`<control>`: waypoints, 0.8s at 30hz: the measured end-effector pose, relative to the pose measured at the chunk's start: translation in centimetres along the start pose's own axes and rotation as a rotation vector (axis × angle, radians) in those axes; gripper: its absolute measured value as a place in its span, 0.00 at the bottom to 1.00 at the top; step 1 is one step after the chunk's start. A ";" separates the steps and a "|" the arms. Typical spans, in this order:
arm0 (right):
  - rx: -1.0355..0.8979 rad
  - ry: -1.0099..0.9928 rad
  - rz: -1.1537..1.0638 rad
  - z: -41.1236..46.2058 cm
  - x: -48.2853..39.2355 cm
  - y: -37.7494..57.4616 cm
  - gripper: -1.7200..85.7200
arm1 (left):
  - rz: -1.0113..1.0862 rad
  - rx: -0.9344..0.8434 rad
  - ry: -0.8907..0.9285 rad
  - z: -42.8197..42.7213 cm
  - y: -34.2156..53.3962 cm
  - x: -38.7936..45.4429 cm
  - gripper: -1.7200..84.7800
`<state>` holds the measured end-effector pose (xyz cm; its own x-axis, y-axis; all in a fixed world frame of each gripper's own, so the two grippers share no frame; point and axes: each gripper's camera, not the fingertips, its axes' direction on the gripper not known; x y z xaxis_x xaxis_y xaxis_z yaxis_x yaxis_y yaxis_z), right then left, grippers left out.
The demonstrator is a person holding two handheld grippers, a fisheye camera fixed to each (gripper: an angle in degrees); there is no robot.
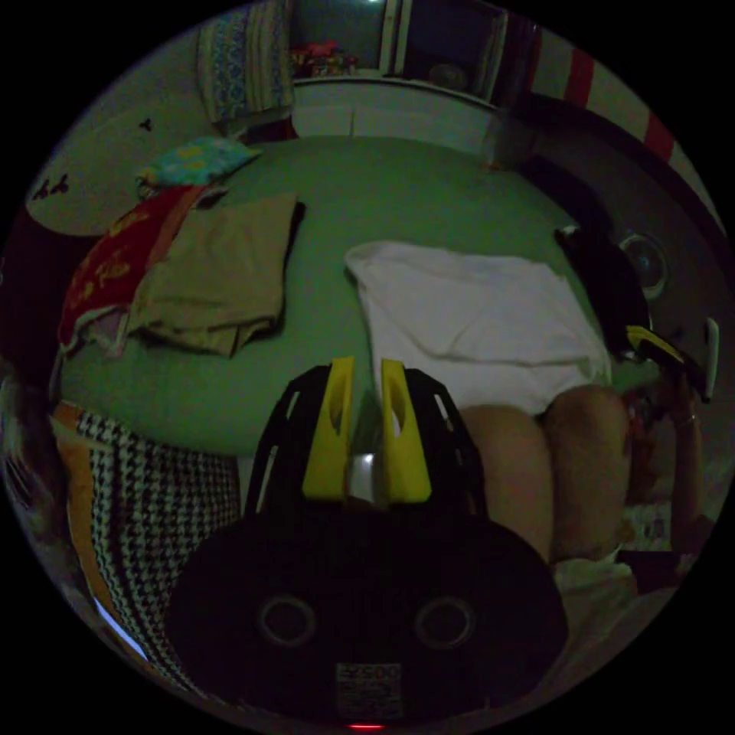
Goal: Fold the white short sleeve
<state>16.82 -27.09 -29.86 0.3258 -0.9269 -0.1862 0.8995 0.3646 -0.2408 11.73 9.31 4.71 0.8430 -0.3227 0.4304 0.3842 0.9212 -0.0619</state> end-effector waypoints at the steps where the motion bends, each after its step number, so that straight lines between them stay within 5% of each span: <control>1: -0.031 0.011 -0.038 1.5 -0.6 -1.8 0.14 | 0.004 0.002 0.012 0.6 -1.1 0.2 0.11; 11: -0.308 0.155 -0.052 14.3 0.2 -9.9 0.07 | -0.015 -0.041 0.030 5.0 -6.5 -0.1 0.12; 24: -0.178 -0.074 0.241 10.6 11.5 -13.5 0.00 | -0.007 -0.055 0.053 8.1 -9.8 0.9 0.10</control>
<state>11.56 -43.64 -18.71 0.5499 -0.8133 -0.1903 0.7305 0.5787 -0.3626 5.66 1.75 13.01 0.8585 -0.3413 0.3827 0.4089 0.9060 -0.1091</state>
